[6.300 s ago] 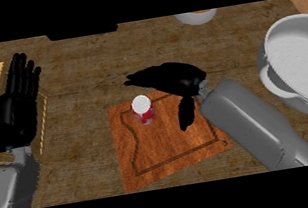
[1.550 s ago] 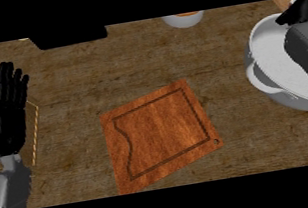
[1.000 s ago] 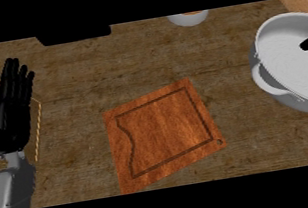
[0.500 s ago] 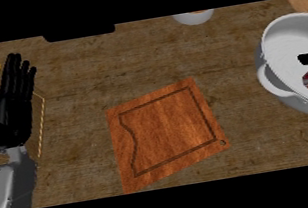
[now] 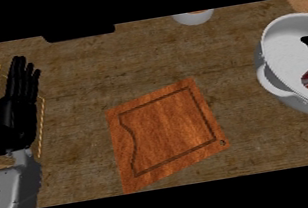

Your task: Pick the can from the cutting board and place it in the pot

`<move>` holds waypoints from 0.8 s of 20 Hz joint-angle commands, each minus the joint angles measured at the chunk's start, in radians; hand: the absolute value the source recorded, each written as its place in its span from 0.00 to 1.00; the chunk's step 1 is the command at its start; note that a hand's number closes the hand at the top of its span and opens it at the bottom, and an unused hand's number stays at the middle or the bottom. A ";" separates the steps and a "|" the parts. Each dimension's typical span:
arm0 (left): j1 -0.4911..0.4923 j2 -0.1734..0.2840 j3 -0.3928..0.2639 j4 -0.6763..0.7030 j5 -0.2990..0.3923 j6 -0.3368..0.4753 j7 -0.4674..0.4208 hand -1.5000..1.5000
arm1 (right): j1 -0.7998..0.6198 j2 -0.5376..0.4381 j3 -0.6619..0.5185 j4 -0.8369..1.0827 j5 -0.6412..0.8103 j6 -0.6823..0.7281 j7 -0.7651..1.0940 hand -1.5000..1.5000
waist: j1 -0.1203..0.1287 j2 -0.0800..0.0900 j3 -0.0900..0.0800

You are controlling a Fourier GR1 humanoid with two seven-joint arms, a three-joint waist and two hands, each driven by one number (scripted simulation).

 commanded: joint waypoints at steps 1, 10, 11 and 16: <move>-0.009 0.014 0.016 -0.011 0.004 0.000 0.009 0.50 | 0.048 0.026 -0.091 -0.114 -0.060 -0.150 -0.021 0.00 | -0.008 -0.003 0.000; -0.068 0.036 0.048 0.011 0.015 0.002 0.048 0.50 | 0.396 0.024 -0.242 -0.505 -0.181 -0.176 -0.172 0.00 | -0.019 -0.003 0.000; -0.005 0.047 0.047 0.025 0.020 -0.043 0.000 0.50 | 0.454 0.057 -0.264 -0.534 -0.205 -0.203 -0.228 0.00 | -0.015 -0.002 0.000; 0.032 0.029 0.055 0.053 0.033 -0.070 -0.064 0.50 | 0.664 0.078 -0.370 -0.726 -0.288 -0.146 -0.285 0.00 | -0.012 0.000 0.000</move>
